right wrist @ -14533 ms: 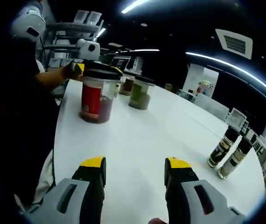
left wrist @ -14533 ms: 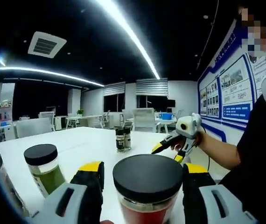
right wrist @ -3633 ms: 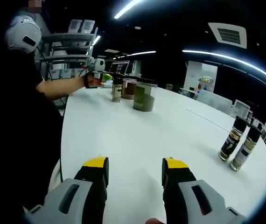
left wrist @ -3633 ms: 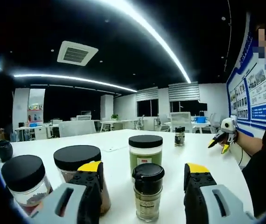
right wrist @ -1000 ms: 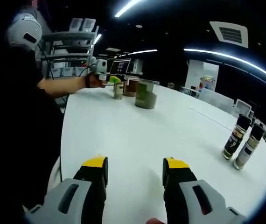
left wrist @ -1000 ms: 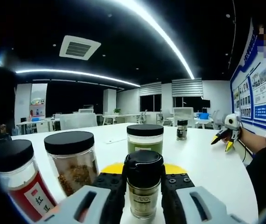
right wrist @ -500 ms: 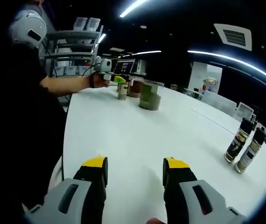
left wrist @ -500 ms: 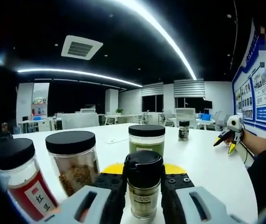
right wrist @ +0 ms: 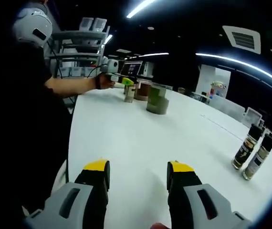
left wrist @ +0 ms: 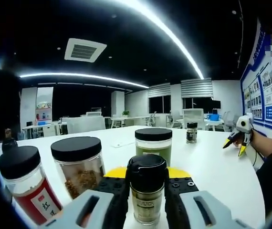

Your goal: Pick up the mixed condiments and ingredients on the table and sort them into separate groups

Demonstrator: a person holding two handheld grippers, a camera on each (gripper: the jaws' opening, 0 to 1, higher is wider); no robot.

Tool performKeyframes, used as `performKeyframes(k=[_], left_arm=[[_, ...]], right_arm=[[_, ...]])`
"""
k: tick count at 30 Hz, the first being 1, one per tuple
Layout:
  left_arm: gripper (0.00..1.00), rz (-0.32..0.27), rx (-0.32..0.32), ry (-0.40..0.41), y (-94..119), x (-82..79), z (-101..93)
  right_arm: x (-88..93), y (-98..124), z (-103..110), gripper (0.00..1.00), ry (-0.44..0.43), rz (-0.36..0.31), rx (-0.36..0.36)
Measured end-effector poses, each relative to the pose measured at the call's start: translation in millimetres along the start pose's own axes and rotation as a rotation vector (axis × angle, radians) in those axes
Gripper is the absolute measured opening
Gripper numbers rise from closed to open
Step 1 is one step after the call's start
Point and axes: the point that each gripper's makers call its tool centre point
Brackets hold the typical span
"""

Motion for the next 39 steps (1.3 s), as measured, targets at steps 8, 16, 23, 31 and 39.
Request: performKeyframes(k=[8, 16, 23, 31, 39], left_arm=[[0.28, 0.003, 0.005, -0.008, 0.7, -1.7, 2.1], [0.28, 0.01, 0.048, -0.017, -6.4, -6.9, -10.1], [0.28, 0.006, 0.067, -0.045, -14.8, -12.5, -26.3], [0.28, 0.0, 0.113, -0.03, -20.5, -12.0, -30.4], [0.28, -0.006, 0.183, -0.028, -32.9, -19.7, -48.4]], right_arm=[[1.4, -0.1, -0.9, 0.49, -0.002, 0.004, 0.004], [-0.2, -1.5, -2.2, 0.48, -0.001, 0.008, 0.009], [-1.8, -0.9, -2.2, 0.48, 0.001, 0.009, 0.01], [-4.4, -1.1, 1.1, 0.48, 0.002, 0.005, 0.004], [-2.5, -1.6, 1.9, 0.47, -0.006, 0.009, 0.004]])
Point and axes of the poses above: the point that each gripper's makers call its tool centre point, and the gripper's own axes: y roughly backward along the fingers, z roughly to its left, x roughly out of its underside, and after that the axes turned 15 degrees about x, right-handed
